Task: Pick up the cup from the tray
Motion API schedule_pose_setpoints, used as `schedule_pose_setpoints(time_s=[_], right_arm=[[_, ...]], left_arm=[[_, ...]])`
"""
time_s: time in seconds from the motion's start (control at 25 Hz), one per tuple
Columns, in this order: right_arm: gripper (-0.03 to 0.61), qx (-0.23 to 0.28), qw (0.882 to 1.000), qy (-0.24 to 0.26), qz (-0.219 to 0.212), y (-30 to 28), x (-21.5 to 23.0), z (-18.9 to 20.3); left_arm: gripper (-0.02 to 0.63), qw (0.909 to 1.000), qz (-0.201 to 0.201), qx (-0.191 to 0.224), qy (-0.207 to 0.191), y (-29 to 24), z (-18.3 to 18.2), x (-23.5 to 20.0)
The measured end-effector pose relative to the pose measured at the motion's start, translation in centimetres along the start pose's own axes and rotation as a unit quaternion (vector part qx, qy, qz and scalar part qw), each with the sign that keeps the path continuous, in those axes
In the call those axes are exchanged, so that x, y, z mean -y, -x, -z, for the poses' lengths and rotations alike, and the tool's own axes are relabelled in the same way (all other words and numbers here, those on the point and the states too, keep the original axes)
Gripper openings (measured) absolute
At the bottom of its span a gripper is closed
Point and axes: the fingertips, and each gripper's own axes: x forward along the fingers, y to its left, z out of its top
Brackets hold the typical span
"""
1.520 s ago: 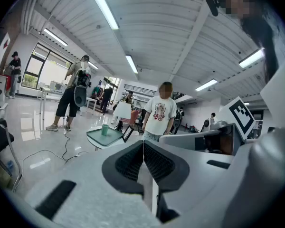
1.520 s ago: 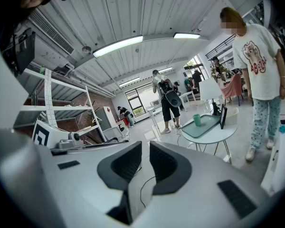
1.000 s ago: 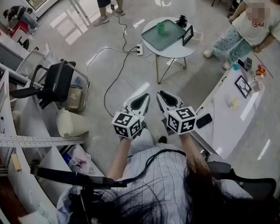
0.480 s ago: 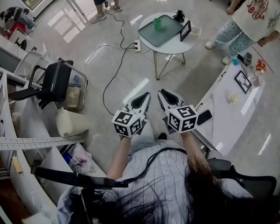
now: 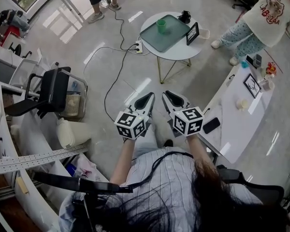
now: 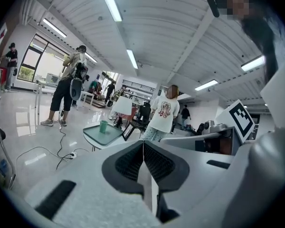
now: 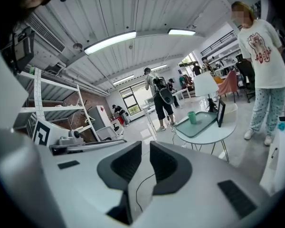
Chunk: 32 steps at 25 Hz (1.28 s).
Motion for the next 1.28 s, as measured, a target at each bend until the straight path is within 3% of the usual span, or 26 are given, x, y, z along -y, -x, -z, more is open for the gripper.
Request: schedule_pose_setpoints(time_s=[0.88, 1.28], right_arm=[[0.069, 0.004, 0.996, -0.037, 0.082, -16.8, 5.0, -7.3], [0.069, 0.006, 0.991, -0.049, 0.122, -18.9, 6.8, -8.3]], left_arm=[[0.015, 0.9947, 0.093, -0.042, -0.014, -9.3, -7.0, -15.4], [0.015, 0.9915, 0.118, -0.055, -0.008, -11.2, -7.6, -18.6]])
